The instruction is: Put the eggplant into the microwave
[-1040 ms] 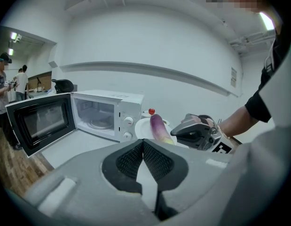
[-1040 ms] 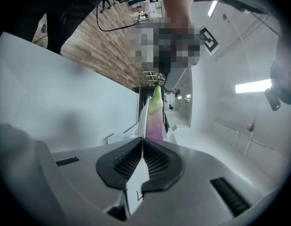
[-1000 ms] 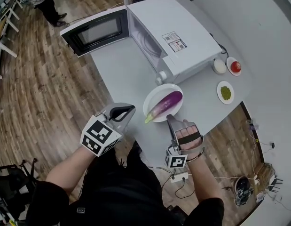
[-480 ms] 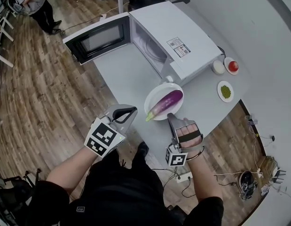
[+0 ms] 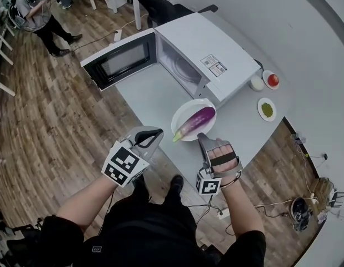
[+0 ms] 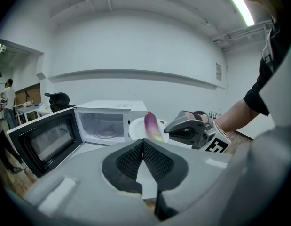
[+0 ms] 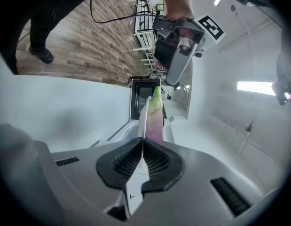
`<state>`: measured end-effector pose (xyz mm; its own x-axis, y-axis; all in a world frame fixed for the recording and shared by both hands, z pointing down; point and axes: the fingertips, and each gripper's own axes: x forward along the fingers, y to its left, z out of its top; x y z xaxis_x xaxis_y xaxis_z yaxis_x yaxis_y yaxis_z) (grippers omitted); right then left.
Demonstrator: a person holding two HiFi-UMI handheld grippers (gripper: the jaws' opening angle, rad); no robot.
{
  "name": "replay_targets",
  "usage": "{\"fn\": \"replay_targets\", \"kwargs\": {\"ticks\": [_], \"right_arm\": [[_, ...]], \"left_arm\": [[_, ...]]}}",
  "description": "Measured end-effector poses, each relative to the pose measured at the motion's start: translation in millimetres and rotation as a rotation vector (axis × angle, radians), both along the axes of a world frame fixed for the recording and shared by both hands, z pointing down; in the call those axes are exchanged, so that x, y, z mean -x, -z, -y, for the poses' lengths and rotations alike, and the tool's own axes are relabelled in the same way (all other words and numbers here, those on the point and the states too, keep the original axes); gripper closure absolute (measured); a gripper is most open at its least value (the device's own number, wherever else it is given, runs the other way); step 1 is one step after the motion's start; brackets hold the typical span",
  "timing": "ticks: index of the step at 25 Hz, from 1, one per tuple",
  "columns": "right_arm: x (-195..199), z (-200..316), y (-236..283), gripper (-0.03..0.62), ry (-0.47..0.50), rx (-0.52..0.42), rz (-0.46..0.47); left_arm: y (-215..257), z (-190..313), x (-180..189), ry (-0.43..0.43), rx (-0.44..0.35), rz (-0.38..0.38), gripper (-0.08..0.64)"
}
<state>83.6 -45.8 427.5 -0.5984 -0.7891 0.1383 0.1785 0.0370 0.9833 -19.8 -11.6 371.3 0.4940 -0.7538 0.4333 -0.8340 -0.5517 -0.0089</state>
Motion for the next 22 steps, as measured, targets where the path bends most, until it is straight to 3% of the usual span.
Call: {"fn": "replay_targets", "kwargs": {"ticks": [10, 22], "right_arm": [[38.4, 6.2, 9.5, 0.569, -0.042, -0.001, 0.004], [85.4, 23.3, 14.3, 0.569, -0.18, 0.037, 0.059]], "left_arm": [[0.7, -10.6, 25.1, -0.048, -0.013, -0.001, 0.552], [4.1, -13.8, 82.3, -0.079, -0.034, -0.006, 0.552]]}}
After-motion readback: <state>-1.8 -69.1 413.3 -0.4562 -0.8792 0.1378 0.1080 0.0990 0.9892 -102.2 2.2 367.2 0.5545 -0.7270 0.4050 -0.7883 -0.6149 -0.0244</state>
